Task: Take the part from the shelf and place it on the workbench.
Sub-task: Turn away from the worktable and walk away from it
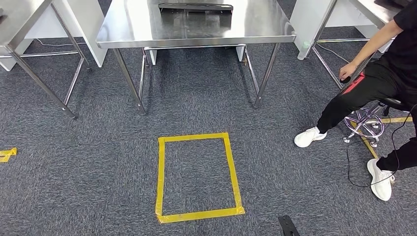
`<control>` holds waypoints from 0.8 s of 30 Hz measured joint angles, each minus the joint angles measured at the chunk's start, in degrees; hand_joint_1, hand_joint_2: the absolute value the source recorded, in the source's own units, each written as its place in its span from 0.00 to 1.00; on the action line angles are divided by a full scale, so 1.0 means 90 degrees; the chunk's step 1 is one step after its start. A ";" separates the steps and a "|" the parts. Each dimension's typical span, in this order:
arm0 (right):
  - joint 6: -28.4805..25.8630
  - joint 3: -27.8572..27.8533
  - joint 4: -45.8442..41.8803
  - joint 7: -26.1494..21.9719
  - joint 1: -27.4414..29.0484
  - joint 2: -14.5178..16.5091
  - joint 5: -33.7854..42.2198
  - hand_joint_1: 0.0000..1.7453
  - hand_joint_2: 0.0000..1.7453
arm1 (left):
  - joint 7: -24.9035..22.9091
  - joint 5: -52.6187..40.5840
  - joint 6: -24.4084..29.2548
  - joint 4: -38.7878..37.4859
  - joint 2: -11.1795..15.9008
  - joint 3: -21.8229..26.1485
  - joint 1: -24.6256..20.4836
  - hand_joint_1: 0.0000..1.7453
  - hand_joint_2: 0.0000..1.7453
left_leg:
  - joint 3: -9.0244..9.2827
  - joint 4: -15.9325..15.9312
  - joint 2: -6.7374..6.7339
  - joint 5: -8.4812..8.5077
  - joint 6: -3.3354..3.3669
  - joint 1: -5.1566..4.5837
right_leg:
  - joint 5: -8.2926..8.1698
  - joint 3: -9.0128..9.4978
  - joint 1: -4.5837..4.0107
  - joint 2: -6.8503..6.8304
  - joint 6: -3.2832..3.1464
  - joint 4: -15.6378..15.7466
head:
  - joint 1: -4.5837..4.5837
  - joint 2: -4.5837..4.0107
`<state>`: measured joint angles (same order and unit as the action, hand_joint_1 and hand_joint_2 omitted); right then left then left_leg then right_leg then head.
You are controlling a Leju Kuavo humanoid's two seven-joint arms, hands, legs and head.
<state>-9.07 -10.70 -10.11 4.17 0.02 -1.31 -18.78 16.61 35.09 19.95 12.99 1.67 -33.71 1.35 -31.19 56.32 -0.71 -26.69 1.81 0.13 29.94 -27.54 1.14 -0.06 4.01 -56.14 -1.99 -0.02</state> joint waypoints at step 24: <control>0.0027 0.0083 0.0043 0.0010 -0.0009 0.0047 -0.0079 0.00 0.00 | -0.0030 0.0033 0.0038 -0.0057 0.0015 -0.0017 0.0053 0.00 0.00 | 0.0108 -0.0045 -0.0054 -0.0100 0.0111 0.0040 | 0.0382 -0.1225 -0.0041 0.0091 -0.0216 -0.1678 | -0.0018 -0.0001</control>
<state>-8.83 -9.96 -9.73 4.26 -0.07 -0.89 -19.49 16.34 35.39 20.29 12.48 1.81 -33.87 1.83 -30.22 55.91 -1.19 -27.59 2.81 0.49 33.37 -38.56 0.77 0.76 2.07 -71.24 -2.15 -0.02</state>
